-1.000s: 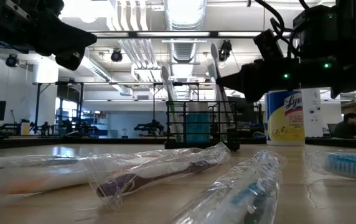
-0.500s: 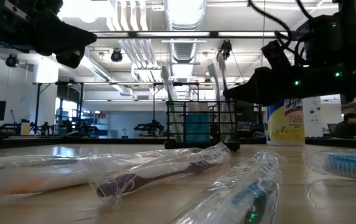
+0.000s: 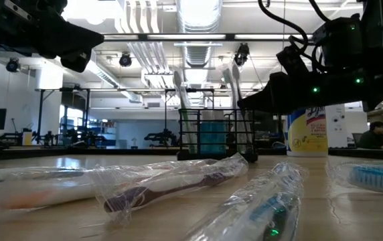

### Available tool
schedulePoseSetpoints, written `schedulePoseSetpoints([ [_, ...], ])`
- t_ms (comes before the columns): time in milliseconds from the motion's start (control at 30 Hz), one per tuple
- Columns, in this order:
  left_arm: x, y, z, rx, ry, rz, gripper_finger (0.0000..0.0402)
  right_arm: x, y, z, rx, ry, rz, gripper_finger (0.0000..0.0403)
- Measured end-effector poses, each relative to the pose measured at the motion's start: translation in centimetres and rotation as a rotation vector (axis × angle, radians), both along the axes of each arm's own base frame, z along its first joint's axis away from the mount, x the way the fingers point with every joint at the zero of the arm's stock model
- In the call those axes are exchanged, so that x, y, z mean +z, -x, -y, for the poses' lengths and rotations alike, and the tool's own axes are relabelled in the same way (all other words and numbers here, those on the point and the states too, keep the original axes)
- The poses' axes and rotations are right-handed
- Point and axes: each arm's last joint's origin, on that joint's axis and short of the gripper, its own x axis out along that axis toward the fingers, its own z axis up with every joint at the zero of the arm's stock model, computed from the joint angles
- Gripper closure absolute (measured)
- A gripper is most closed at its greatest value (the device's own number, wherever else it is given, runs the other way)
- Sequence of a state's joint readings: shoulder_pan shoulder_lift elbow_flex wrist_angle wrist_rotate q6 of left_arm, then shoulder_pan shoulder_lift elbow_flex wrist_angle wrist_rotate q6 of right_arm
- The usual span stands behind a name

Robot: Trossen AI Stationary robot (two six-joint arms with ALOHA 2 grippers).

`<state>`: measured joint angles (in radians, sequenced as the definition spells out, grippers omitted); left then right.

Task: Pick & Place toothbrushing station
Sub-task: Put the right violet toothbrush into the black wire organizer, then put the bottom left blue toothbrush into the black wire organizer

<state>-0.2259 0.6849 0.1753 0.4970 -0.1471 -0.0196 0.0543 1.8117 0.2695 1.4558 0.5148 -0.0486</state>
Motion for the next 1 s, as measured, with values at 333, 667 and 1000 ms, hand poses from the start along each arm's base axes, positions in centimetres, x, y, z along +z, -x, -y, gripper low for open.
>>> schedulePoseSetpoints([
  [333,0.0,0.0,0.0,0.0,0.008,0.0,0.0386,2.7,0.5,-0.3,0.082,-0.054,0.104,0.0254],
  [667,0.0,0.0,0.0,-0.001,0.015,0.001,0.0386,7.7,2.5,-1.3,0.162,-0.052,0.14,0.0217],
  [1000,0.0,0.0,0.0,-0.002,0.006,0.0,0.0387,12.7,5.4,-1.8,0.41,-0.153,0.134,0.0237],
])
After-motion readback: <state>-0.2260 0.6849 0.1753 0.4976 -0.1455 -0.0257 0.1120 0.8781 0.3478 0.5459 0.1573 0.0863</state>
